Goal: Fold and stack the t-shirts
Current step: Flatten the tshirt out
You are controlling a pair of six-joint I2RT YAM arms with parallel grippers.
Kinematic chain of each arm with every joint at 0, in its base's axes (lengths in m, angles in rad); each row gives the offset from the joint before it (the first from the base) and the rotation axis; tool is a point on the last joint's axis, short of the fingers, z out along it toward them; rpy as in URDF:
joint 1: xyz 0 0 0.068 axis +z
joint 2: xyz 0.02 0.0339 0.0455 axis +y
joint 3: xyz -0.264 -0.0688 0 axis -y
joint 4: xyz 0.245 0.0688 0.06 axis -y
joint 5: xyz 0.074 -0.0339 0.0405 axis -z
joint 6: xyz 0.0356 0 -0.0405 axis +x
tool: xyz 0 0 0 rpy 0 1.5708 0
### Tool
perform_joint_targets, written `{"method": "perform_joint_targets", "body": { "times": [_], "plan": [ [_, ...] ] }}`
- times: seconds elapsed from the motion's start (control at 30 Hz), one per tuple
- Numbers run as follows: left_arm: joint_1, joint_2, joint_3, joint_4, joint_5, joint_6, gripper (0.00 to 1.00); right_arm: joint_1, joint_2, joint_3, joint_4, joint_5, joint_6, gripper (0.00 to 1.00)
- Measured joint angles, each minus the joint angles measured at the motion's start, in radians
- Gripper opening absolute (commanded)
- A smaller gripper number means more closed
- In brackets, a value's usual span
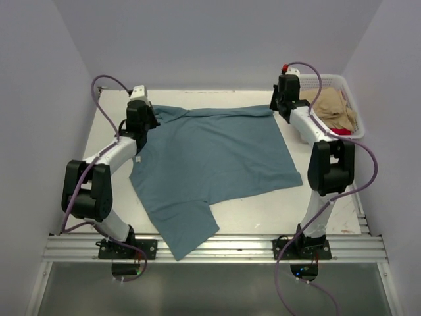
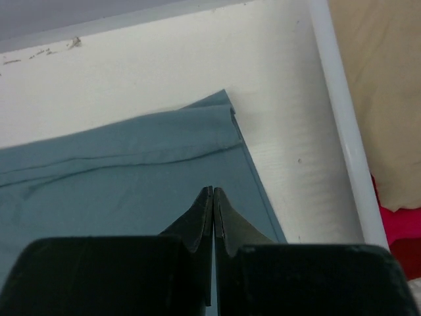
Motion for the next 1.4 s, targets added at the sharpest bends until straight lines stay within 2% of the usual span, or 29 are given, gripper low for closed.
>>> {"method": "perform_joint_targets", "body": {
  "times": [0.2,0.63,0.87,1.17,1.4],
  "plan": [
    [0.000,0.002,-0.011,-0.032,-0.040,-0.050,0.00,0.000,0.106,0.081,-0.100,-0.057,0.003,0.00],
    [-0.027,0.018,-0.085,-0.108,-0.030,-0.155,0.00,0.000,0.118,0.006,-0.201,-0.126,0.027,0.00],
    [-0.030,0.182,-0.033,-0.150,-0.020,-0.206,0.00,0.000,0.161,0.081,-0.249,-0.130,0.027,0.00],
    [-0.030,0.248,0.007,-0.175,-0.030,-0.223,0.00,0.000,0.185,0.090,-0.301,-0.146,0.039,0.00],
    [-0.027,0.348,0.138,-0.179,-0.039,-0.216,0.00,0.000,0.185,0.074,-0.321,-0.150,0.042,0.00]
  ]
}}
